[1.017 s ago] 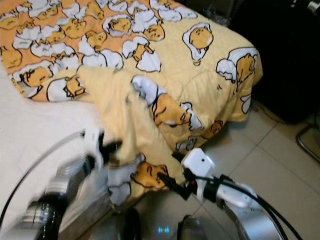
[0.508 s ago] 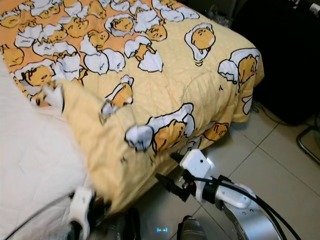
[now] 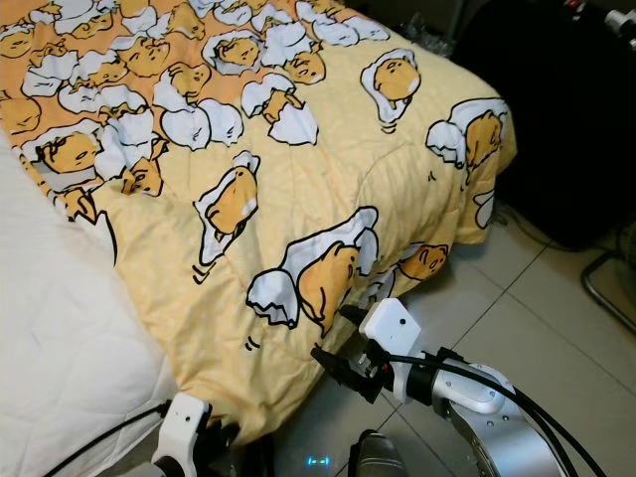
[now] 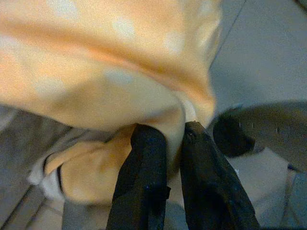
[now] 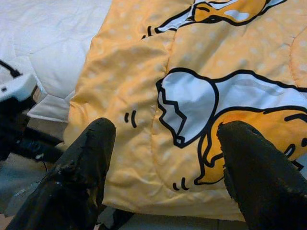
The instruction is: Clean up the room
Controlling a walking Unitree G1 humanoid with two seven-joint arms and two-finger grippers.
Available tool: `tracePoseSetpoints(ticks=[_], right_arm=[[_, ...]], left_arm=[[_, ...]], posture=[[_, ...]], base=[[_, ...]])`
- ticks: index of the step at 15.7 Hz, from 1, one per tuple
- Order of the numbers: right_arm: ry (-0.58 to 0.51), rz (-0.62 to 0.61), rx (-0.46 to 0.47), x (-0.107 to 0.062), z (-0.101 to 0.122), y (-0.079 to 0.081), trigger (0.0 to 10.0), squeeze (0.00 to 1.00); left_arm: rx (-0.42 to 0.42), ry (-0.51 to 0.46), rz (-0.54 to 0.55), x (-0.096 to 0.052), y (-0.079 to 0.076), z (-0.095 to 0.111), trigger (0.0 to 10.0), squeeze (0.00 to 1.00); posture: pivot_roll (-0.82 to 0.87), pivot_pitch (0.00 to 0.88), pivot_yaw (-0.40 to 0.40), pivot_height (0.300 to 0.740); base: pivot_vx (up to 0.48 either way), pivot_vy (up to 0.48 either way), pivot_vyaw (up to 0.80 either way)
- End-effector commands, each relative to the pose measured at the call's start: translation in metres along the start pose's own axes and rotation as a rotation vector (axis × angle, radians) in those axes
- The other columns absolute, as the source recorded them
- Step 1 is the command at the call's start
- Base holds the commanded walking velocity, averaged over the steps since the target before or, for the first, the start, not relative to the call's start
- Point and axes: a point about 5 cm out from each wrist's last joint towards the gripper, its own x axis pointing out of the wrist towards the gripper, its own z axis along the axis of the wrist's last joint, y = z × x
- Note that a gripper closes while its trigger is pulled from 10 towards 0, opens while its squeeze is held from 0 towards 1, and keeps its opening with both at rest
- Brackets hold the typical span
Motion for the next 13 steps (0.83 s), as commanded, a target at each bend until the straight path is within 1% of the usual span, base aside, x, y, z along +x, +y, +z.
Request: tracePoseSetpoints(ticks=[1,2,3,6,7,8,9,10,12,13], right_arm=[[0.006,0.016,0.002,0.000,-0.001,0.001,10.0,0.00],[0.003,0.017,0.001,0.001,-0.001,0.001,10.0,0.00],[0.001,0.017,0.000,0.002,0.000,0.000,10.0,0.00],[-0.002,0.017,-0.001,0.003,0.001,-0.001,10.0,0.00],[-0.007,0.018,-0.003,0.005,0.002,-0.002,10.0,0.00],[-0.008,0.017,-0.003,0.005,0.002,-0.002,10.0,0.00],[-0.013,0.018,-0.004,0.007,0.003,-0.003,10.0,0.00],[-0.017,0.018,-0.003,0.008,0.004,-0.004,10.0,0.00],[-0.022,0.020,-0.003,0.010,0.005,-0.004,10.0,0.00],[-0.026,0.025,-0.006,0.012,0.006,-0.004,10.0,0.00]], left_arm=[[-0.006,-0.042,0.017,-0.007,0.010,0.007,10.0,1.00],[0.002,-0.100,-0.013,-0.012,0.012,0.024,10.0,1.00],[0.023,-0.151,-0.052,-0.015,0.010,0.037,10.0,1.00],[0.049,-0.283,-0.129,-0.017,0.006,0.066,10.0,1.00],[0.094,-0.393,-0.082,-0.014,0.016,0.103,10.0,1.00],[0.107,-0.413,-0.045,-0.013,0.020,0.112,10.0,1.00],[0.121,-0.456,0.052,-0.010,0.036,0.132,10.0,1.00],[0.131,-0.462,0.132,-0.007,0.049,0.144,10.0,1.00],[0.168,-0.445,0.204,0.000,0.065,0.157,10.0,1.00],[0.167,-0.448,0.312,0.004,0.087,0.175,10.0,1.00]], posture=[[-0.10,0.162,0.065,0.740],[-0.10,0.159,0.065,0.740],[-0.10,0.159,0.065,0.740],[-0.10,0.154,0.063,0.740],[-0.09,0.151,0.060,0.740],[-0.09,0.151,0.058,0.740],[-0.09,0.151,0.055,0.740],[-0.09,0.152,0.054,0.740],[-0.09,0.152,0.052,0.740],[-0.09,0.154,0.052,0.740]], base=[[0.000,0.000,0.00],[0.000,0.000,0.00],[0.000,0.000,0.00],[0.000,0.000,0.00],[0.000,0.000,0.00],[0.000,0.000,0.00],[0.000,0.000,0.00],[0.000,0.000,0.00],[0.000,0.000,0.00],[0.000,0.000,0.00]])
